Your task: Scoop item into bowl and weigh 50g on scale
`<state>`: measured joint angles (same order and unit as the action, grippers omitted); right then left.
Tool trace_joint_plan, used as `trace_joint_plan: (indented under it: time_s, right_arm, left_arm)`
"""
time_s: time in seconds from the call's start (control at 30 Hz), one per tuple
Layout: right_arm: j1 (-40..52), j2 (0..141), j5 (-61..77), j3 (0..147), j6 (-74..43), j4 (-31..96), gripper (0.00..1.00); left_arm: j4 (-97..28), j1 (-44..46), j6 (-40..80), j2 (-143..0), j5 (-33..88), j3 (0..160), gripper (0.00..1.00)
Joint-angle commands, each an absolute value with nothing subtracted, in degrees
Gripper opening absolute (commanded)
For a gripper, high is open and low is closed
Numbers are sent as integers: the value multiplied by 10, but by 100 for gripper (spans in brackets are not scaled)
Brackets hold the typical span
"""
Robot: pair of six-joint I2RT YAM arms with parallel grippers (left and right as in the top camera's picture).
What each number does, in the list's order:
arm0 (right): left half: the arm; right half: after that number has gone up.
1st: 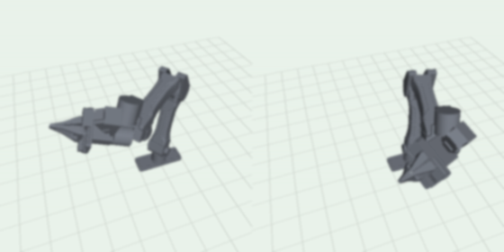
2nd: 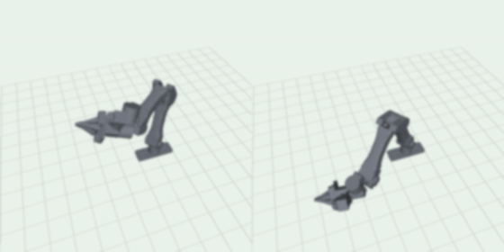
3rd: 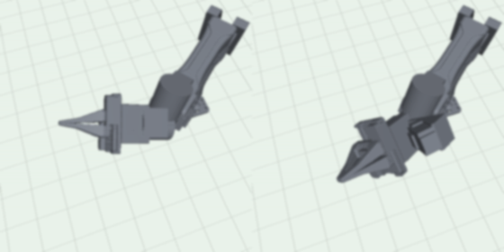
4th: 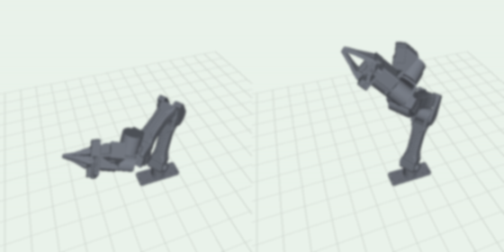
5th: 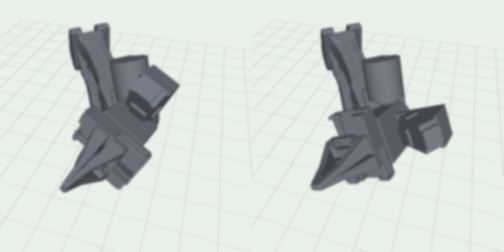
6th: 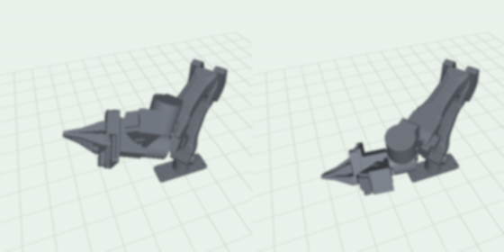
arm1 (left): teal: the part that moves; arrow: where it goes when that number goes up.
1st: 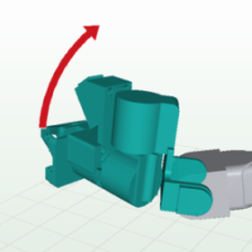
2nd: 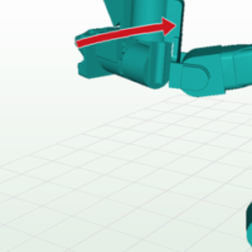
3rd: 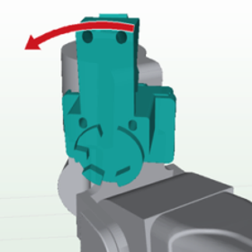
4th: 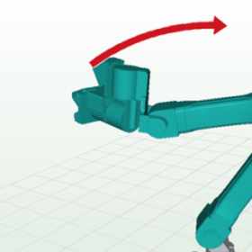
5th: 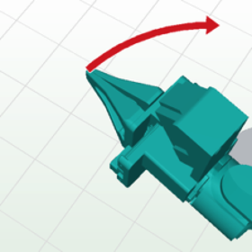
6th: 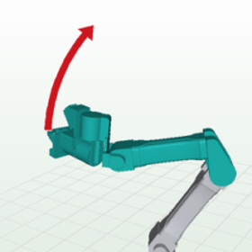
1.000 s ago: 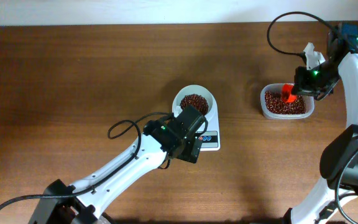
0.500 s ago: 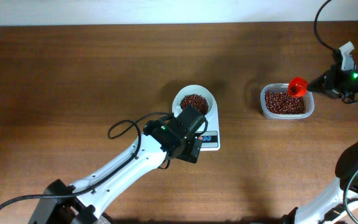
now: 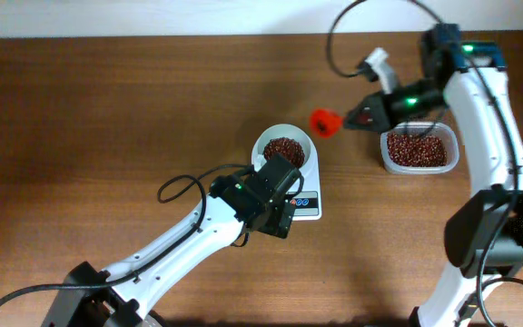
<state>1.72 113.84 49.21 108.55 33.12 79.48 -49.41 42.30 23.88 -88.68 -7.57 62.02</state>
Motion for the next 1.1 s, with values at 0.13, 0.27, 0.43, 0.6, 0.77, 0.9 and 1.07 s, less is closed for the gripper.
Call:
trace_joint_plan:
  time_s: [0.13, 0.27, 0.43, 0.6, 0.77, 0.9, 1.07]
  right_arm:
    - [115, 1135, 433, 1097, 341, 721, 4]
    - [141, 1134, 349, 1102, 348, 702, 4]
    - [161, 1120, 281, 1140, 378, 707, 4]
    - [183, 1111, 252, 1142, 416, 733, 4]
    - [199, 1111, 218, 1142, 416, 722, 4]
    - [199, 1111, 198, 1142, 416, 710, 4]
    - [209, 1111, 174, 1142, 403, 707, 4]
  left_arm:
    - [-493, 425, 248, -886, -82, 618, 99]
    - [-493, 425, 248, -886, -82, 618, 99]
    - [-493, 425, 248, -886, -82, 618, 99]
    - [-493, 425, 248, -886, -82, 618, 99]
    - [-493, 425, 248, -886, -82, 618, 99]
    - [-493, 425, 248, -886, -82, 618, 99]
    - [-493, 425, 248, -886, -82, 618, 99]
